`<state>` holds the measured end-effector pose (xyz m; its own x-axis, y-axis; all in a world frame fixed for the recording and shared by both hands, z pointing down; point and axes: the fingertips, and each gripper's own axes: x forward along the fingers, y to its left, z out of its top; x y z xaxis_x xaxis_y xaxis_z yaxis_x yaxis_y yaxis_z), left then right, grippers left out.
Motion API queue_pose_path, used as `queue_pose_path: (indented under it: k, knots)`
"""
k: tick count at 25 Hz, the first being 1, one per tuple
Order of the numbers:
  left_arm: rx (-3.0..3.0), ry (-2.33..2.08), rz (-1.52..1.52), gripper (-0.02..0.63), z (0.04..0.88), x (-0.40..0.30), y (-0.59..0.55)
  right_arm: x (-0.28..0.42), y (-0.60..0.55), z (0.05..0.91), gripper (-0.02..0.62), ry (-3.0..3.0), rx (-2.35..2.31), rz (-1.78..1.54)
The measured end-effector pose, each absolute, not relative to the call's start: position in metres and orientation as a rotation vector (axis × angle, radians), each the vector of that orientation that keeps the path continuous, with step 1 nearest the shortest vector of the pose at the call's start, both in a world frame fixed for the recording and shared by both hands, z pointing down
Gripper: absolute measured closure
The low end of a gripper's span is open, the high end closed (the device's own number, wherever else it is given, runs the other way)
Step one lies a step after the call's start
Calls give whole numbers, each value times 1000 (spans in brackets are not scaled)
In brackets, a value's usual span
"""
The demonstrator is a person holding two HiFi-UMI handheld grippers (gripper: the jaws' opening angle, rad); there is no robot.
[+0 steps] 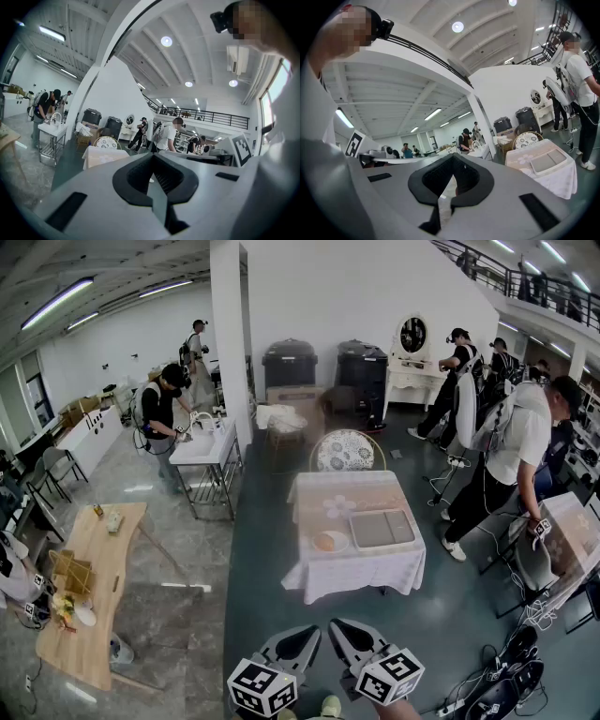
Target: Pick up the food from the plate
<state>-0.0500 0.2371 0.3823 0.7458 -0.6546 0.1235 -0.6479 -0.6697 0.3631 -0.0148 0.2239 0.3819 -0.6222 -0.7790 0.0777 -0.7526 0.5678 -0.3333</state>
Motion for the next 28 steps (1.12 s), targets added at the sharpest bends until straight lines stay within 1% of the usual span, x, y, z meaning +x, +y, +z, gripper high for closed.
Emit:
queue_pose_path:
  k: [9,15,28]
  knots:
    - [2557,-1018,-23,601,384,-48,236,-13,223,383,581,2720,-1310,-518]
    - [2547,-1027,8,601,393,-44,238,-16,230,384,580,2709,-1200,-580]
    - [2523,-1080,40,601,398,-36,224,0,216,391,580,2694,-1196,-599]
